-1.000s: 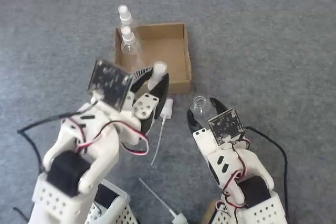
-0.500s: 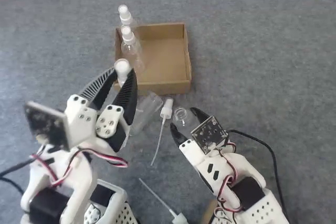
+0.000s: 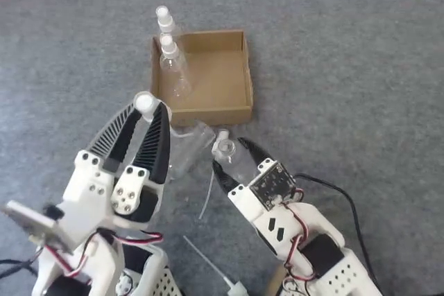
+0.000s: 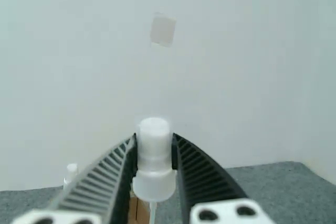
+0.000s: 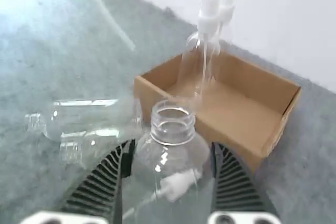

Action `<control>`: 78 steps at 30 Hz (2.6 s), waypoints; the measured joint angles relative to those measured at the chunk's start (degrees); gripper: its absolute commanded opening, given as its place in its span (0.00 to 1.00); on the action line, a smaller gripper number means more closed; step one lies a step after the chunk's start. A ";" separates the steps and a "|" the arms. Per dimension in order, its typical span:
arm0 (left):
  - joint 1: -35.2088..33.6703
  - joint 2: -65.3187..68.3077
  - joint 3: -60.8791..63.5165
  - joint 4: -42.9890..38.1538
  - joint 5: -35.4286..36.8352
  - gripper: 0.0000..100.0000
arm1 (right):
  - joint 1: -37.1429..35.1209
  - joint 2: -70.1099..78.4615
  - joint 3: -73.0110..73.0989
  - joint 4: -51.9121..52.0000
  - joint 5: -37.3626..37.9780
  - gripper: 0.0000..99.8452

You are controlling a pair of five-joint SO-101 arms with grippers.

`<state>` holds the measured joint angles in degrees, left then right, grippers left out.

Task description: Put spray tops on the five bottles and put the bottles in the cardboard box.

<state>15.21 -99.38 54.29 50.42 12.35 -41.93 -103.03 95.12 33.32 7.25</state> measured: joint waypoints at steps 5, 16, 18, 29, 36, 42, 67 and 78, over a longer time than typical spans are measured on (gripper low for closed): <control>0.00 -1.58 0.53 -0.53 0.79 0.01 | 0.00 0.00 0.09 -2.37 0.00 0.08; 6.68 -1.67 0.53 -2.64 1.14 0.01 | -0.35 0.00 0.09 -2.46 0.00 0.08; 8.35 -1.67 0.53 -2.64 0.53 0.01 | -0.35 0.00 0.09 -2.46 0.00 0.08; 9.93 -1.67 0.53 -2.64 -0.09 0.01 | -0.35 0.00 0.09 -2.46 0.00 0.08; 11.87 -1.67 0.53 -2.64 -0.35 0.01 | -0.35 0.00 0.09 -2.46 0.00 0.08; 13.54 -1.67 1.41 -2.64 -1.32 0.01 | -0.35 0.00 0.09 -2.46 0.00 0.08; 16.18 -1.67 6.42 -2.64 -1.41 0.01 | -0.35 0.00 0.09 -2.46 3.69 0.08; 16.53 -1.67 9.14 -2.64 -2.99 0.01 | -0.44 0.00 0.09 -2.46 5.80 0.08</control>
<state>31.74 -101.05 63.43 47.78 9.36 -42.37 -103.03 95.21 30.86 13.05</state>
